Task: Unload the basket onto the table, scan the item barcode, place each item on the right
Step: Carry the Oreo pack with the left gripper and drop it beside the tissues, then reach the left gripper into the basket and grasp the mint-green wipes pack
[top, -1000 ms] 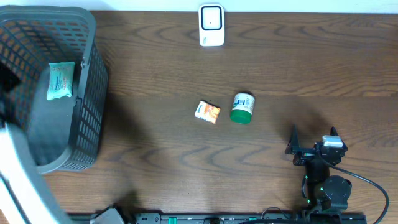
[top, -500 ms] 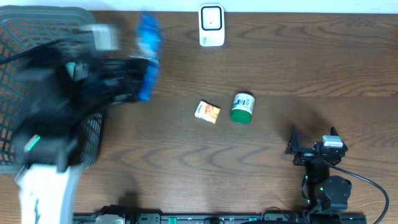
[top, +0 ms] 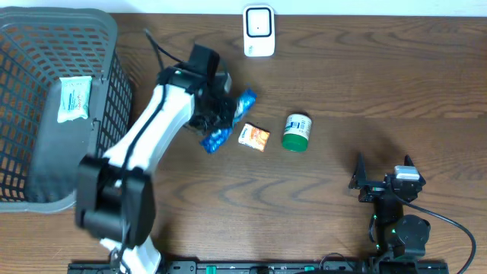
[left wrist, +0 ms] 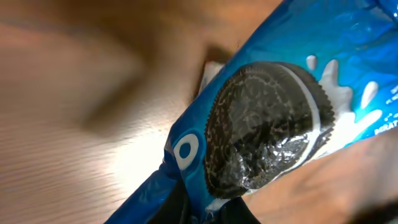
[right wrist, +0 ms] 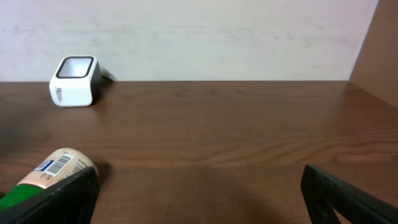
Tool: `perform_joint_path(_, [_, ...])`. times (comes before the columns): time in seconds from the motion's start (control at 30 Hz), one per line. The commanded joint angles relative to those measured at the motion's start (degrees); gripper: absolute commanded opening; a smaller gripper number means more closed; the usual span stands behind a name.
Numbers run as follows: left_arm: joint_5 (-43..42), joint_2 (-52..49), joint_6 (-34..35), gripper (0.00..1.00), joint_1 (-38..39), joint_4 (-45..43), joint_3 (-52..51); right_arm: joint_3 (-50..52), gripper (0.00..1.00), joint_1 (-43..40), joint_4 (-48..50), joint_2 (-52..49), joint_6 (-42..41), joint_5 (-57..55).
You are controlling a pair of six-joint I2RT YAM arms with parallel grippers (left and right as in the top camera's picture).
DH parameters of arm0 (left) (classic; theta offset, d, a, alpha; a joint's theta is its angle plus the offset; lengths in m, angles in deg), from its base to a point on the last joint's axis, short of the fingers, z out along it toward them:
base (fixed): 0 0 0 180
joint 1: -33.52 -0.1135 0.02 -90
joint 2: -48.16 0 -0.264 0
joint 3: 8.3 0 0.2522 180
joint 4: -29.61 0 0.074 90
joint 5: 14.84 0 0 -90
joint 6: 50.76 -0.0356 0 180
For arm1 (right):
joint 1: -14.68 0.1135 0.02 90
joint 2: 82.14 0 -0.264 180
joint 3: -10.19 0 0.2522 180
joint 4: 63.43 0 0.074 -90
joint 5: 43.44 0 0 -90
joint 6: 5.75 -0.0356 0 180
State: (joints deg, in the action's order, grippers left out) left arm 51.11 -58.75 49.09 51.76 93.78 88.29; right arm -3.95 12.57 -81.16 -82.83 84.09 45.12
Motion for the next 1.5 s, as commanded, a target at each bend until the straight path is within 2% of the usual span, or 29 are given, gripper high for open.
perform_joint_path(0.0, [-13.77,-4.52,-7.39,0.07,-3.39,1.05,0.52,0.07,0.99,0.39,-0.15,0.31,0.66,0.09])
perform_joint_path(0.07, [-18.80,-5.88,-10.14,0.07,-4.90,1.42,0.52,0.07,0.99,0.39,-0.15,0.31,0.66,0.09])
perform_joint_path(0.13, [-20.35,-6.27,-10.23,0.08,-6.54,1.49,0.52,0.07,0.99,0.39,-0.15,0.31,0.66,0.09])
perform_joint_path(0.17, [-20.17,-6.25,-10.25,0.13,-7.41,1.51,0.52,0.07,0.99,0.39,-0.15,0.31,0.66,0.09])
perform_joint_path(0.2, [-19.82,-6.21,-10.21,0.38,-8.13,1.49,0.55,0.07,0.99,0.39,-0.15,0.31,0.66,0.09])
perform_joint_path(0.23, [-19.61,-6.14,-9.97,0.56,-9.03,1.40,0.55,0.07,0.99,0.39,-0.15,0.31,0.66,0.09])
perform_joint_path(0.27, [-18.64,-6.14,-8.92,0.69,-9.77,1.40,0.55,0.07,0.99,0.39,-0.15,0.31,0.66,0.09])
perform_joint_path(0.33, [-13.14,-6.03,-4.74,0.88,-10.99,1.88,0.55,0.07,0.99,0.39,-0.15,0.31,0.66,0.09])
perform_joint_path(0.37, [-9.64,-5.79,-3.26,0.90,-11.45,2.32,0.55,0.07,0.99,0.39,-0.15,0.31,0.66,0.09])
perform_joint_path(0.43, [-4.63,-4.96,-2.01,0.91,-11.58,3.52,0.61,0.07,0.99,0.39,-0.15,0.31,0.66,0.09])
perform_joint_path(0.57, [-1.49,-0.85,-2.10,0.93,-10.84,5.57,1.70,0.07,0.99,0.39,-0.15,0.31,0.66,0.09])
perform_joint_path(0.7, [-0.50,7.76,-2.29,0.95,-10.38,7.23,5.31,0.07,0.99,0.39,-0.15,0.31,0.66,0.09])
perform_joint_path(0.73, [-0.50,10.01,-2.56,1.00,-10.40,7.41,6.47,0.07,0.99,0.39,-0.15,0.31,0.66,0.09])
perform_joint_path(0.83, [0.85,17.46,-3.76,0.98,-10.93,7.37,11.23,0.07,0.99,0.39,-0.15,0.31,0.66,0.09])
perform_joint_path(0.97, [14.08,24.98,-3.52,0.98,-13.07,7.21,18.40,0.07,0.99,0.39,-0.15,0.31,0.68,0.09])
perform_joint_path(1.0, [20.24,26.86,-2.97,0.98,-14.53,7.06,20.20,0.07,0.99,0.39,-0.15,0.31,0.66,0.09])
perform_joint_path(1.07, [25.64,28.39,-1.36,0.97,-17.29,6.95,21.59,0.07,0.99,0.39,-0.15,0.31,0.66,0.09])
perform_joint_path(1.27, [26.93,26.73,-0.20,0.98,-31.98,8.72,22.01,0.07,0.99,0.39,-0.15,0.31,0.66,0.09])
perform_joint_path(1.33, [26.88,23.82,-3.52,0.98,-36.11,8.90,21.97,0.07,0.99,0.39,-0.15,0.31,0.66,0.09])
perform_joint_path(1.47, [26.23,17.05,-19.19,0.98,-39.52,8.17,21.97,0.07,0.99,0.39,-0.15,0.31,0.66,0.09])
